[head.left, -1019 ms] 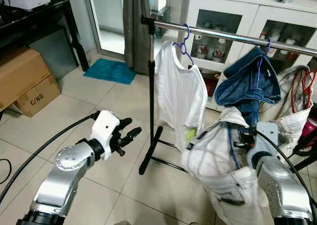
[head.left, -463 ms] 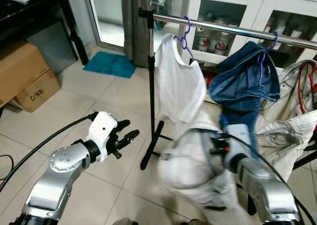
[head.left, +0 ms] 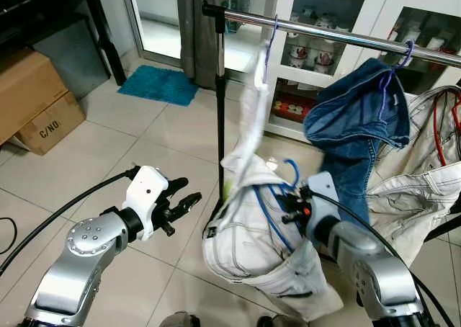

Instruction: Hang hanger

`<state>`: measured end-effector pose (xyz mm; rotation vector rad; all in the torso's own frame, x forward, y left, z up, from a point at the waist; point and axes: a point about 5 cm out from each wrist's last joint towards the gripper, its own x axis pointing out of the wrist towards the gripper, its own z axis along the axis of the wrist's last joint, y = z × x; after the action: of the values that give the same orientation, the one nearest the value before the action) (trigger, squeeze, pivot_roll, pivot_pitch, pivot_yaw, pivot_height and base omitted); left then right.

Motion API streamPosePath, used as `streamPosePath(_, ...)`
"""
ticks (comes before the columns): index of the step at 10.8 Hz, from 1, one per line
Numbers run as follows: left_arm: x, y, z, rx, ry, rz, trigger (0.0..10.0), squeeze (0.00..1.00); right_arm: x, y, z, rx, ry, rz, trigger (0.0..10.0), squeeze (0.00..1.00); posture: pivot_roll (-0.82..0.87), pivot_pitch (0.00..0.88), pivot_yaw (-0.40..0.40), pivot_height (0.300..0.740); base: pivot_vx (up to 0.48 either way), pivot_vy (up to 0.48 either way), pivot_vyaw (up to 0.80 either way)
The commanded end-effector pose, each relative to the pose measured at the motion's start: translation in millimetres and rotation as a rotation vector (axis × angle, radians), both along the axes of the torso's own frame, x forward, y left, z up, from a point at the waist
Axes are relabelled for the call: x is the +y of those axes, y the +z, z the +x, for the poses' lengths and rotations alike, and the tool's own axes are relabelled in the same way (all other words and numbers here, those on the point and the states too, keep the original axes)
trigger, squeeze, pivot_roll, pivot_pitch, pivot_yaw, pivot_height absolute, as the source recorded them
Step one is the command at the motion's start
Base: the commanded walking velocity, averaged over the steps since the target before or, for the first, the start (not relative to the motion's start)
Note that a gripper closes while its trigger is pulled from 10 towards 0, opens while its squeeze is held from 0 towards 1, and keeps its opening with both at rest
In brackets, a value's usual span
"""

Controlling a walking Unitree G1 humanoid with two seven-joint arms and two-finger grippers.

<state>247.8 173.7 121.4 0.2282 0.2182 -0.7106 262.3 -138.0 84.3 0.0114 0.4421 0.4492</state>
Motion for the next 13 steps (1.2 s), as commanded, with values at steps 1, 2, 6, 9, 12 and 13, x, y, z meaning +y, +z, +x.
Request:
streamPosePath(1,0.1,0.9,0.9,-0.003,0.001,0.0,10.0,0.0,-7.8,9.7,7.0,-0.038,-0.035,-0.044,10.0,0.0,0.0,0.1,-0.009,0.74,0.0,0.0,0.0)
streamPosePath(2,-0.4,1.1,1.6,-0.004,0.001,-0.001,10.0,0.0,-10.1,8.3,7.6,-0.029,-0.046,-0.059,10.0,0.0,0.0,0.1,-0.009,0.74,0.0,0.0,0.0)
streamPosePath(6,-2.3,4.9,16.6,-0.039,0.01,0.009,10.0,0.0,-22.3,21.2,32.7,-0.085,-0.154,-0.117,10.0,0.0,-0.01,0.027,-0.016,0.74,0.0,0.0,0.0)
streamPosePath(9,-4.0,9.0,31.4,-0.07,0.007,0.021,10.0,0.0,8.1,48.4,61.0,-0.188,-0.223,0.001,10.0,0.0,-0.02,0.0,0.002,0.74,0.0,0.0,0.0)
streamPosePath(12,-6.6,12.1,35.3,-0.084,-0.003,0.024,10.0,0.0,16.9,65.4,83.5,-0.205,-0.43,0.166,10.0,0.0,-0.01,0.0,-0.002,0.74,0.0,0.0,0.0)
streamPosePath(13,-6.6,12.2,34.6,-0.085,-0.007,0.027,10.0,0.0,11.7,72.5,90.0,-0.236,-0.53,0.181,10.0,0.0,0.0,0.0,-0.003,0.74,0.0,0.0,0.0)
